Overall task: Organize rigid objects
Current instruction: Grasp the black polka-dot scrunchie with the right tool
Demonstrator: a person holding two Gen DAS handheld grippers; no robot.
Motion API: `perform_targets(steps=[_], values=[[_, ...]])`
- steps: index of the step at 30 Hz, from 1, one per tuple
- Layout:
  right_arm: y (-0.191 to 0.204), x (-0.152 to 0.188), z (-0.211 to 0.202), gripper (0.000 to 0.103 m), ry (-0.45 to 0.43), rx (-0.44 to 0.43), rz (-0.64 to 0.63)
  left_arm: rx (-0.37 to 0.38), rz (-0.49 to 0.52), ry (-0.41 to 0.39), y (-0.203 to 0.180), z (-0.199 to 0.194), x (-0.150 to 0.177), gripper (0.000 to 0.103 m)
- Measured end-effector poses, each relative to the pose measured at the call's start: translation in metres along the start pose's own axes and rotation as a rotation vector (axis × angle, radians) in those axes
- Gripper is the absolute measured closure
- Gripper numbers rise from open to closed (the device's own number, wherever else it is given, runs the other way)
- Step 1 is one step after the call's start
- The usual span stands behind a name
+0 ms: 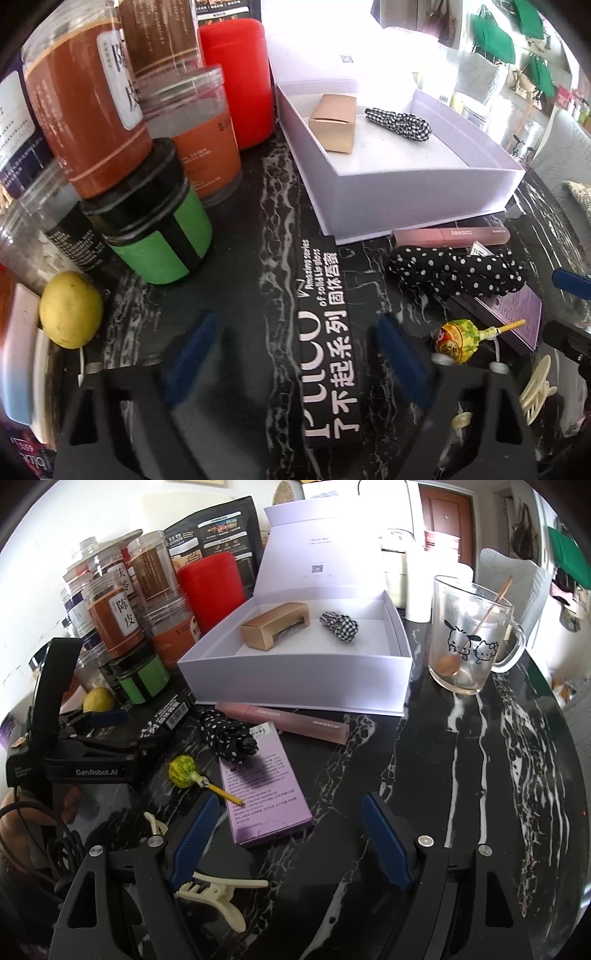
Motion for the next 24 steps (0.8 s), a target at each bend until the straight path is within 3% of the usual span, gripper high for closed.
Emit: perform_targets(steps=[3,5,6,7,8,16,24], values=[[0.000,0.000,0.002,0.022,0.004,-0.003,-0.002,0.006,-0.010,-0.010,0.000,-0.001,-0.001,0.039],[0.000,0.000,0.004,0.022,0.009,-0.002,-0.002,0.010,-0.007,-0.024,-0.002,-0.003,-0.002,0.058],[0.000,0.001,0.006,0.022,0.015,-0.001,-0.003,0.018,-0.005,-0.028,-0.004,-0.003,-0.001,0.062],[0.000,0.001,0.007,0.022,0.022,0.000,-0.002,0.044,-0.001,-0.027,-0.006,-0.005,-0.001,0.075],[-0.001,0.002,0.008,0.022,0.026,0.001,-0.002,0.066,0.003,-0.022,-0.008,-0.006,-0.001,0.077],[0.000,-0.001,0.010,0.022,0.026,-0.025,0.002,0.114,0.019,0.003,-0.012,-0.014,0.004,0.077],[0.012,-0.018,0.023,0.023,0.032,-0.070,-0.068,0.096,-0.011,0.012,0.003,-0.015,0.012,0.077]])
Point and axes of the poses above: each gripper's, at about its wrist camera, not at the fingertips, and z roughly the way its jaws point, y to its left, x to its underside, the point moved 3 cm from there along z, roughly the way its jaws point, and after that the axes turned 14 degrees about -x, right-handed, at the moved point
